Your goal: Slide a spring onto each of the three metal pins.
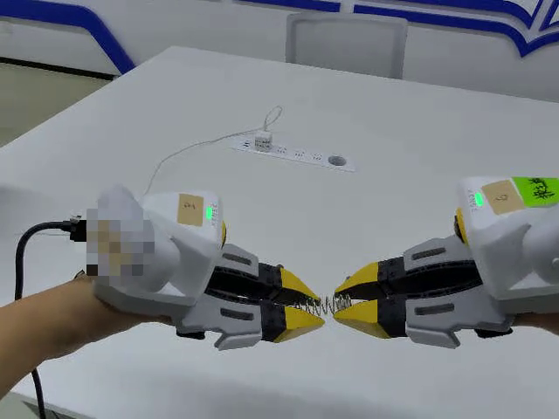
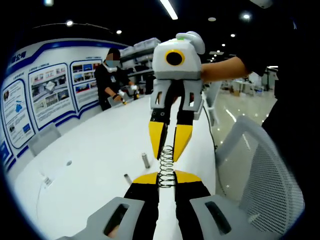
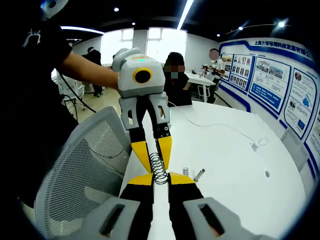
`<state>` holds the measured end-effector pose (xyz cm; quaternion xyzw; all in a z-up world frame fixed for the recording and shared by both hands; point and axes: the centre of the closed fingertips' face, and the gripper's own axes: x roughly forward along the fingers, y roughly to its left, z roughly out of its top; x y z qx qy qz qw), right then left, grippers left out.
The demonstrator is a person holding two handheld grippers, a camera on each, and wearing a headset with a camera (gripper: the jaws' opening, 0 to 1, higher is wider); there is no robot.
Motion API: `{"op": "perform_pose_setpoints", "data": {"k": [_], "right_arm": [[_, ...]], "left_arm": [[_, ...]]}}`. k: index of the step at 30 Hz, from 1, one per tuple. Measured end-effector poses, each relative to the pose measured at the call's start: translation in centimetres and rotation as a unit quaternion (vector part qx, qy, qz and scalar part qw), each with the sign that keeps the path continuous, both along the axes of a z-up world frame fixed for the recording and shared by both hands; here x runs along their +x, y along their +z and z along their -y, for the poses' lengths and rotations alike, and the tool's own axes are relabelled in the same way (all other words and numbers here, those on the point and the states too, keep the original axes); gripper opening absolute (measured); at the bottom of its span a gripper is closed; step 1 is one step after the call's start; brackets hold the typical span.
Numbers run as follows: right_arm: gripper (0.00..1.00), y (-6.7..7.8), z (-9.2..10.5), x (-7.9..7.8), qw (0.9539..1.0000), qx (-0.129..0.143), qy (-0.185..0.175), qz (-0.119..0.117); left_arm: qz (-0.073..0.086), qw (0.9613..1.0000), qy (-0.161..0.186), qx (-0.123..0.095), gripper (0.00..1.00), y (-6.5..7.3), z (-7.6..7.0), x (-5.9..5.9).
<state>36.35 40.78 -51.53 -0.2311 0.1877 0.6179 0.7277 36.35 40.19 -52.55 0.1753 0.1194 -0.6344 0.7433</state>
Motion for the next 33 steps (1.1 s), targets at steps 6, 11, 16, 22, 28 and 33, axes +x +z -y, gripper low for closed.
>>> {"op": "perform_pose_setpoints", "data": {"k": [6, 11, 16, 22, 28, 33], "right_arm": [[0.11, 0.1, -0.2, -0.3, 0.9999, 0.008, 0.009, -0.006], [0.11, 0.5, -0.2, -0.3, 0.9994, 0.027, 0.003, -0.022], [0.11, 1.3, 0.0, 0.0, 0.9985, 0.046, -0.013, -0.027], [0.11, 1.5, 0.0, 0.3, 0.9974, 0.06, -0.027, -0.028], [0.11, 1.6, -0.2, 0.1, 0.9971, 0.063, -0.028, -0.032], [0.11, 1.6, -0.3, 0.1, 0.9965, 0.069, -0.031, -0.035]], "left_arm": [[0.002, 0.9999, -0.006, 0.01, 0.1, -0.3, 0.0, 0.0], [0.007, 0.9999, -0.006, 0.012, 0.1, -0.3, 0.2, 0.1], [0.008, 1.0, 0.002, -0.002, 0.1, 0.3, 0.5, 0.5], [0.013, 0.9999, 0.005, 0.0, 0.1, 0.4, 0.7, 0.8], [0.016, 0.9999, 0.0, 0.004, 0.1, 0.1, 0.6, 0.6], [0.013, 0.9999, 0.004, 0.0, 0.1, 0.1, 0.5, 0.5]]}}
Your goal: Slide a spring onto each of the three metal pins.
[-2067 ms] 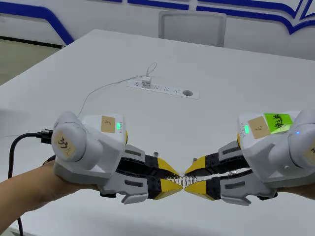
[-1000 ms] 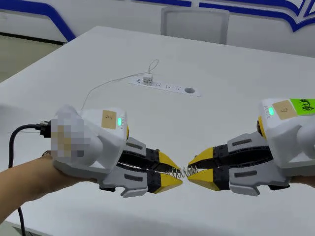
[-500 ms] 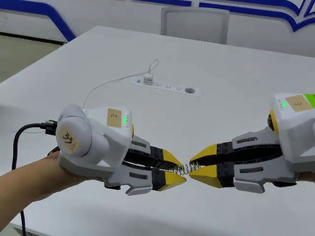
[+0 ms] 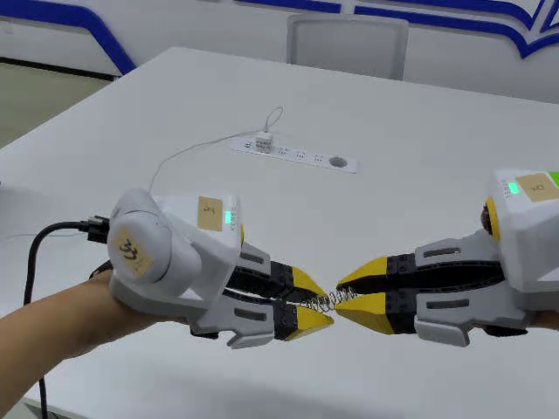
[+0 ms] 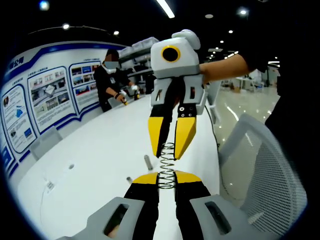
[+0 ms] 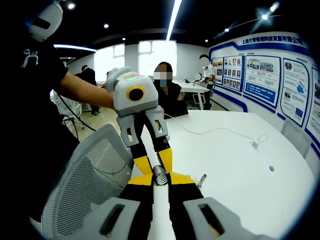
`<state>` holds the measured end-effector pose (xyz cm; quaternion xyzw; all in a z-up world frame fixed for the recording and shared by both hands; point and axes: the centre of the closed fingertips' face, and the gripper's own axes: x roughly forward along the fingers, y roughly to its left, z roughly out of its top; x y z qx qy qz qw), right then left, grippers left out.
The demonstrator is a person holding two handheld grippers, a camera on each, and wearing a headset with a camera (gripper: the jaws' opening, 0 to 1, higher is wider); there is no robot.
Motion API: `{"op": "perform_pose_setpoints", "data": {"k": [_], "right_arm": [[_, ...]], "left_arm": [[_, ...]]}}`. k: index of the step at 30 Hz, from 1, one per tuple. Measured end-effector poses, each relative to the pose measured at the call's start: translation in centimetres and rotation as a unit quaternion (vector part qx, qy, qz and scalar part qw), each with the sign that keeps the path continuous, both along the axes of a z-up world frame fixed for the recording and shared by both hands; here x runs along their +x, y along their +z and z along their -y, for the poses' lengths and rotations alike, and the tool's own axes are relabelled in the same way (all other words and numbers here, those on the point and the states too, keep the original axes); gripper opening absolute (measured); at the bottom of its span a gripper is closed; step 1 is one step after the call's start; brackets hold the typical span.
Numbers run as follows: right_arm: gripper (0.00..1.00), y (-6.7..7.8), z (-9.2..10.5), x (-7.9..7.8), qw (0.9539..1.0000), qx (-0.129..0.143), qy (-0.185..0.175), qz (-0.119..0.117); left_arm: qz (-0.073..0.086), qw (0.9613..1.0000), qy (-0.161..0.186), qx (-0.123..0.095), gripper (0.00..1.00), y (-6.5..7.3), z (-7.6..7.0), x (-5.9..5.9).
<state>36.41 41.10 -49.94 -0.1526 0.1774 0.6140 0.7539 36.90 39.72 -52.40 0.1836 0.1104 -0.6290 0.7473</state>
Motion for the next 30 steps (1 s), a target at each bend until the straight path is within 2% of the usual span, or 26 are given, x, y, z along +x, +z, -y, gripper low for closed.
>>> {"op": "perform_pose_setpoints", "data": {"k": [6, 7, 8, 9, 11, 13, 16, 22, 26, 27, 28, 29, 30], "right_arm": [[0.11, 0.5, -0.3, 0.0, 0.9998, 0.018, -0.002, -0.009], [0.11, 1.2, -0.7, -0.2, 0.9991, 0.039, 0.003, -0.018], [0.11, 1.6, -1.1, -0.3, 0.9982, 0.055, 0.001, -0.024], [0.11, 1.5, -1.0, -0.1, 0.999, 0.043, -0.002, -0.012], [0.1, 1.1, -1.0, 0.1, 0.9997, 0.023, -0.002, -0.002], [0.1, 1.2, -1.1, 0.0, 0.9996, 0.026, -0.001, -0.006], [0.11, 1.6, -1.4, -0.3, 0.999, 0.041, 0.003, -0.018], [0.11, 1.5, -2.1, -0.4, 0.9991, 0.041, 0.008, -0.009], [0.11, 1.4, -2.2, -0.6, 0.9988, 0.044, 0.007, -0.02], [0.11, 1.4, -2.3, -0.5, 0.9988, 0.045, 0.005, -0.017], [0.11, 1.5, -2.3, -0.4, 0.9991, 0.043, 0.002, -0.006], [0.11, 1.8, -2.4, -0.2, 0.9989, 0.04, 0.006, 0.025], [0.11, 1.9, -2.5, -0.4, 0.9989, 0.04, 0.006, 0.024]], "left_arm": [[-0.001, 1.0, 0.001, 0.001, 0.1, -0.1, 0.1, -0.1], [0.004, 0.9999, 0.005, 0.008, 0.1, -0.3, 0.2, 0.1], [0.006, 1.0, 0.001, 0.001, 0.1, -0.2, 0.4, 0.0], [-0.004, 1.0, 0.006, 0.002, 0.1, -0.2, 0.5, 0.1], [0.0, 0.9999, 0.008, 0.006, 0.1, -0.4, 0.6, 0.2], [-0.007, 0.9999, 0.01, 0.004, 0.1, -0.5, 0.5, 0.1], [-0.01, 0.9999, 0.008, -0.002, 0.1, -0.2, 0.7, -0.1], [-0.009, 0.9999, 0.009, 0.001, 0.1, -0.4, 0.9, -0.2], [-0.007, 0.9999, 0.009, 0.0, 0.1, -0.4, 0.9, -0.3], [-0.008, 0.9999, 0.009, 0.0, 0.1, -0.4, 1.0, -0.3], [-0.009, 0.9999, 0.011, -0.001, 0.1, -0.3, 1.0, -0.3], [-0.009, 0.9998, 0.018, -0.008, 0.1, -0.1, 0.9, 0.0], [-0.011, 0.9997, 0.018, -0.011, 0.1, 0.0, 0.8, 0.1]]}}
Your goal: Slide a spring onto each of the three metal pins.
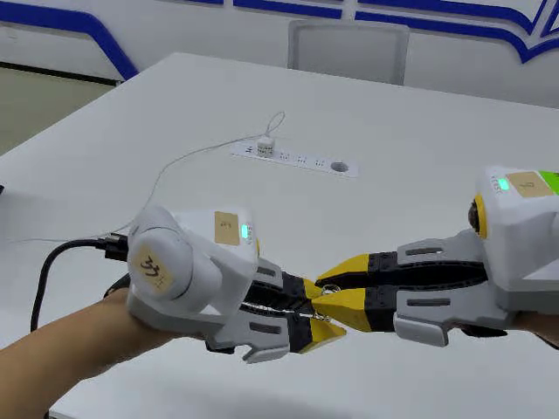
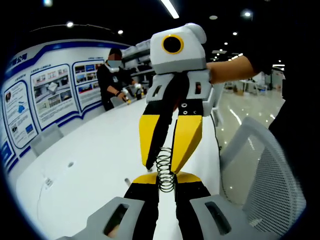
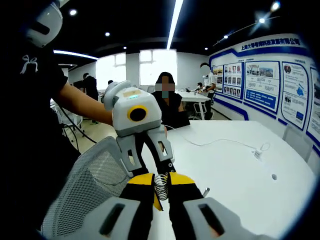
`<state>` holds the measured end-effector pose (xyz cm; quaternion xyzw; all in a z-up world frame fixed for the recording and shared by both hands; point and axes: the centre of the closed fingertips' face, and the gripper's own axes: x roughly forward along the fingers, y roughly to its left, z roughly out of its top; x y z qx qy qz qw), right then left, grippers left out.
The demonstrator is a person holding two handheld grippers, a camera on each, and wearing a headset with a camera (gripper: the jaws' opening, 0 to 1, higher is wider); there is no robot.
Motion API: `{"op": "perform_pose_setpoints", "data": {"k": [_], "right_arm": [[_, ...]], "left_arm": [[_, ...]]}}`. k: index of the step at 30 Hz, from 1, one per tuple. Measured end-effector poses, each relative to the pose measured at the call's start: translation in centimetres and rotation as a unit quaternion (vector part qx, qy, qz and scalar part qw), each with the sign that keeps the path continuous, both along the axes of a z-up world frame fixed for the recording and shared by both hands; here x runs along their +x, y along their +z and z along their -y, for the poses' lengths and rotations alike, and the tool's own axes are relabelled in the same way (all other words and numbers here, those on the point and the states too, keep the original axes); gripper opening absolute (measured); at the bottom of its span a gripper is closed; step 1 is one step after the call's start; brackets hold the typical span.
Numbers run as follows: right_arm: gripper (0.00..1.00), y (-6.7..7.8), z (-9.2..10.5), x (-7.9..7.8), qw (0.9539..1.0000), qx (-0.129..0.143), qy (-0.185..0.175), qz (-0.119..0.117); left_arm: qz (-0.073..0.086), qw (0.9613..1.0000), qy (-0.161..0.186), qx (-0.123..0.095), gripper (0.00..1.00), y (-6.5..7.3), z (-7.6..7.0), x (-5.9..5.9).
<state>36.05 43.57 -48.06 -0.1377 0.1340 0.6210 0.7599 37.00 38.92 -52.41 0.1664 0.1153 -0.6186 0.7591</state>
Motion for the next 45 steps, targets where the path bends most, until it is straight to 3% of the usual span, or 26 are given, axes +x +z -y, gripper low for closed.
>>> {"op": "perform_pose_setpoints", "data": {"k": [8, 11, 13, 17, 20, 28, 35, 45], "right_arm": [[0.1, -0.1, 0.0, 0.5, 0.9996, 0.007, -0.02, -0.021], [0.1, -0.4, 0.0, 0.6, 0.9995, 0.003, -0.023, -0.023], [0.1, -0.4, 0.2, 0.8, 0.9993, 0.003, -0.027, -0.024], [0.1, -0.4, 0.7, 1.3, 0.9991, 0.001, -0.036, -0.022], [0.1, -0.4, 1.0, 1.7, 0.9988, 0.003, -0.043, -0.024], [0.1, -0.6, 1.5, 2.9, 0.9979, 0.002, -0.06, -0.027], [0.1, -1.0, 2.3, 4.2, 0.9959, 0.001, -0.085, -0.03], [0.1, -1.6, 4.1, 6.0, 0.9911, 0.0, -0.126, -0.043]], "left_arm": [[0.0, 0.9999, 0.01, -0.004, 0.11, -0.1, -0.3, 0.2], [-0.021, 0.9996, 0.021, 0.002, 0.12, -0.7, -0.5, 0.2], [-0.017, 0.9994, 0.032, 0.003, 0.13, -0.9, -0.9, 0.6], [-0.039, 0.9975, 0.055, -0.02, 0.17, -0.6, -1.7, 1.1], [-0.037, 0.9971, 0.065, -0.017, 0.19, -0.7, -2.2, 1.4], [-0.051, 0.9945, 0.087, -0.027, 0.31, -1.4, -3.1, 1.4], [-0.052, 0.9888, 0.132, -0.047, 0.45, -2.2, -4.4, 1.8], [-0.077, 0.98, 0.174, -0.058, 0.55, -3.8, -6.4, 1.6]]}}
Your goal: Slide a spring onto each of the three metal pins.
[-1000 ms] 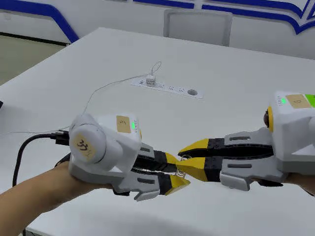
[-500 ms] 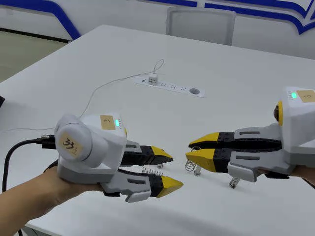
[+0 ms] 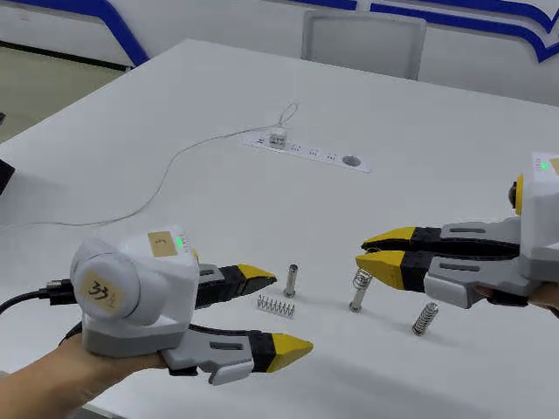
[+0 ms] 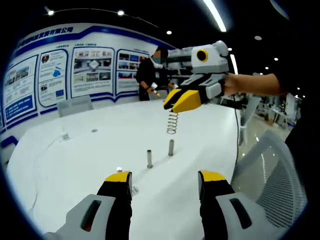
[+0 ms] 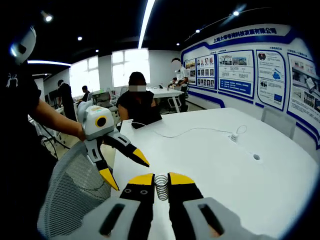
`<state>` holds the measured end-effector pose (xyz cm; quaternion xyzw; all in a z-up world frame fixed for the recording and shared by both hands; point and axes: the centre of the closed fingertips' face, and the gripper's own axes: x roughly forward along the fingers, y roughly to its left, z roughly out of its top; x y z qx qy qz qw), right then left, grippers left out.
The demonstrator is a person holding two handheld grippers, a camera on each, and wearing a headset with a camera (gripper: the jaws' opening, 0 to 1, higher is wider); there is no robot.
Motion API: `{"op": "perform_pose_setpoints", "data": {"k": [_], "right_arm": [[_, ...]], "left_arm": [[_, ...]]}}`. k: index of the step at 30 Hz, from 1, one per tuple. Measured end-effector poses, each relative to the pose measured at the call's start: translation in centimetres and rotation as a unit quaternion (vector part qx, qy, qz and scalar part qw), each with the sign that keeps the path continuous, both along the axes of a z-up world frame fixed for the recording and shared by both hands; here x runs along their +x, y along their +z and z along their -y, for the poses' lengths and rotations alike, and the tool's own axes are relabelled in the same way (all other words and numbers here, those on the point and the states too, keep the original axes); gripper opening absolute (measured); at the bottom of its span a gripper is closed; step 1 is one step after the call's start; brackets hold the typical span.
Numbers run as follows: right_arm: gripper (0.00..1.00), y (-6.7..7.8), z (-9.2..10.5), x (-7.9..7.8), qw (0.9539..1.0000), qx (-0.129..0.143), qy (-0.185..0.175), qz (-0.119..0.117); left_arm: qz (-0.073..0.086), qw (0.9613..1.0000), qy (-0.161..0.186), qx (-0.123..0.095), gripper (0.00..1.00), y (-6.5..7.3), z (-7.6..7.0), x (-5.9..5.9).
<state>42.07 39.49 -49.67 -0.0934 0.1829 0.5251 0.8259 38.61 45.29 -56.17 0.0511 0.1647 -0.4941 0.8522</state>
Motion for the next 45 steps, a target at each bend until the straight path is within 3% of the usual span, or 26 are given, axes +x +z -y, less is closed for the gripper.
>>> {"op": "perform_pose_setpoints", "data": {"k": [15, 23, 25, 29, 32, 38, 45], "right_arm": [[0.11, -1.1, 1.9, 2.7, 0.9979, 0.006, -0.062, -0.016], [0.11, -2.7, 2.7, 4.7, 0.9949, -0.01, -0.098, -0.022], [0.11, -3.1, 2.7, 5.0, 0.9942, -0.011, -0.104, -0.025], [0.11, -4.1, 2.6, 5.6, 0.9927, -0.011, -0.116, -0.034], [0.11, -5.2, 2.6, 6.1, 0.9914, -0.016, -0.123, -0.042], [0.11, -6.5, 2.8, 7.0, 0.9891, -0.015, -0.138, -0.05], [0.11, -7.2, 2.7, 7.4, 0.9878, -0.015, -0.144, -0.058]], "left_arm": [[-0.006, 0.9991, 0.039, -0.013, 0.69, 0.4, -2.1, 0.5], [-0.006, 0.9976, 0.063, -0.026, 0.74, 0.9, -3.2, 1.3], [-0.007, 0.9975, 0.067, -0.025, 0.77, 0.9, -3.4, 1.3], [-0.011, 0.9983, 0.057, 0.012, 0.86, 0.1, -3.5, 0.8], [-0.008, 0.9985, 0.052, 0.014, 0.87, 0.2, -3.4, 0.6], [-0.014, 0.9978, 0.064, 0.009, 0.89, 0.2, -4.1, 0.9], [-0.023, 0.9955, 0.09, -0.017, 0.94, 0.9, -4.9, 1.6]]}}
